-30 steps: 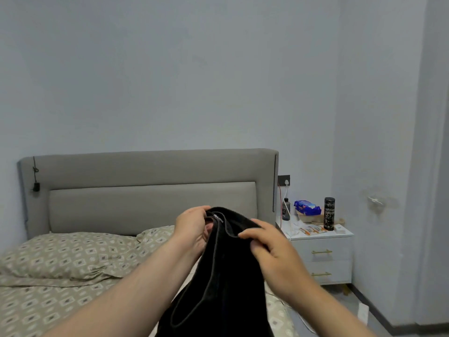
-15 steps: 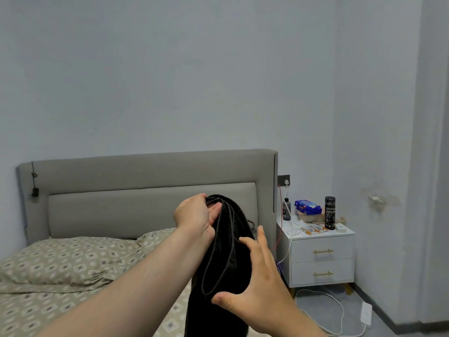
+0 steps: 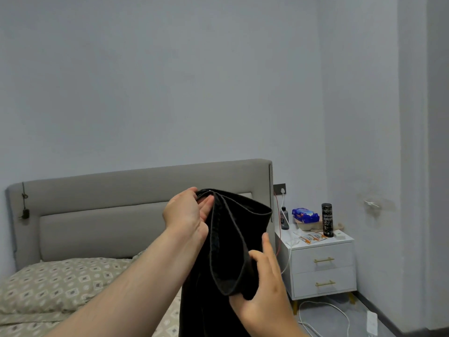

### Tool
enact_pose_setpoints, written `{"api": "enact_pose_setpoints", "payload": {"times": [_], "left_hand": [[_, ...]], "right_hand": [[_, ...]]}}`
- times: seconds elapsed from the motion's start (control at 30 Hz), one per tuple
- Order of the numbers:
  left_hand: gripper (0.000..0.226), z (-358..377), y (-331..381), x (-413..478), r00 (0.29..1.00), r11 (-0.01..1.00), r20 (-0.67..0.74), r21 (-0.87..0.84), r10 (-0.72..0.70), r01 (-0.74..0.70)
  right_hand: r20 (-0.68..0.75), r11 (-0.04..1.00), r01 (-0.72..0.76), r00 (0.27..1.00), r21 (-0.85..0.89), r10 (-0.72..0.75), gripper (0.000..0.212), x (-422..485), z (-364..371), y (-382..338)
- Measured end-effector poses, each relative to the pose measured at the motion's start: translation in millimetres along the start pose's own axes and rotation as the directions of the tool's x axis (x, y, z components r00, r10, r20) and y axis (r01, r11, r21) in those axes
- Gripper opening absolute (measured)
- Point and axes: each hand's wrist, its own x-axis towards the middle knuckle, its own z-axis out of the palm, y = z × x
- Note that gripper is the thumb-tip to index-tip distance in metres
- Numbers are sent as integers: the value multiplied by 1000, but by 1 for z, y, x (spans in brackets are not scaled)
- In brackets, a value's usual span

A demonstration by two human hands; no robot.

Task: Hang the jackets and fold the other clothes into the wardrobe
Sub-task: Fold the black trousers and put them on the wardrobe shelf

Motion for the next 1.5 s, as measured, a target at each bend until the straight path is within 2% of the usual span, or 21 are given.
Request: {"api": "enact_pose_setpoints", "payload": {"times": [0.07,0.13,0.2,0.27,0.33,0.4,0.5,0.57,0.63,0.7,0.8,0.87,0.93,1.03,1.13,1.23,1.27,1.33,1.4,1.47,1.5], "left_hand": [[21,1,8,0,1000,999,28,51,-3,2],[21,1,17,0,999,991,44,132,-6,0],[20,-2,26,0,997,974,74,227,-19,2],[19,-5,32,-1,993,954,109,301,-36,2],[18,-7,37,-2,988,943,143,334,-52,1],[17,-7,41,-4,984,937,170,350,-59,-4],[18,-12,45,-7,977,911,204,410,-52,-37],[23,-22,47,-7,960,820,280,548,8,-167],[33,-36,48,-10,903,621,423,687,79,-376],[27,-56,45,-17,793,414,601,699,101,-583],[41,-87,33,-28,541,306,841,522,-29,-796],[53,-98,23,-28,471,243,874,487,-124,-839],[60,-101,17,-23,484,189,860,508,-160,-840],[61,-98,14,-15,512,247,821,566,-251,-786],[62,-94,12,-6,530,223,759,630,-378,-744],[48,-88,7,-5,495,341,755,644,-431,-685],[40,-87,4,-6,499,386,768,636,-401,-668],[36,-86,2,-10,585,453,755,650,-296,-610],[24,-85,4,-9,666,479,729,646,-158,-594],[23,-82,11,-7,706,499,707,627,-43,-598],[25,-80,15,-6,716,510,698,618,-5,-599]], "right_hand": [[-108,996,36,994,80,-27,56,8,-10,1],[-188,992,38,982,122,-14,74,17,-23,-1],[-190,981,-14,981,191,51,80,26,-36,-5],[-93,946,-99,987,309,134,80,34,-51,-7],[102,846,-218,976,486,193,69,42,-66,-9],[246,782,-314,946,538,210,45,49,-77,-14],[245,773,-344,937,533,249,27,57,-83,-18],[193,728,-337,941,597,277,22,62,-84,-18],[147,671,-317,943,670,299,24,66,-86,-17],[109,656,-292,946,696,306,26,68,-87,-15],[97,650,-276,950,708,297,28,69,-87,-13],[109,642,-287,947,711,303,29,69,-87,-11],[124,621,-297,944,725,307,29,69,-89,-10],[157,589,-306,944,748,292,26,69,-94,-10],[168,583,-303,947,753,275,39,70,-99,-9],[175,571,-298,950,765,260,39,73,-99,-9],[184,579,-301,950,758,253,34,74,-99,-10],[193,613,-292,955,735,224,23,74,-100,-9],[210,699,-263,964,666,162,26,75,-106,-7],[306,781,-238,950,578,63,28,76,-112,-6],[363,810,-237,931,536,32,37,75,-114,-6]]}}
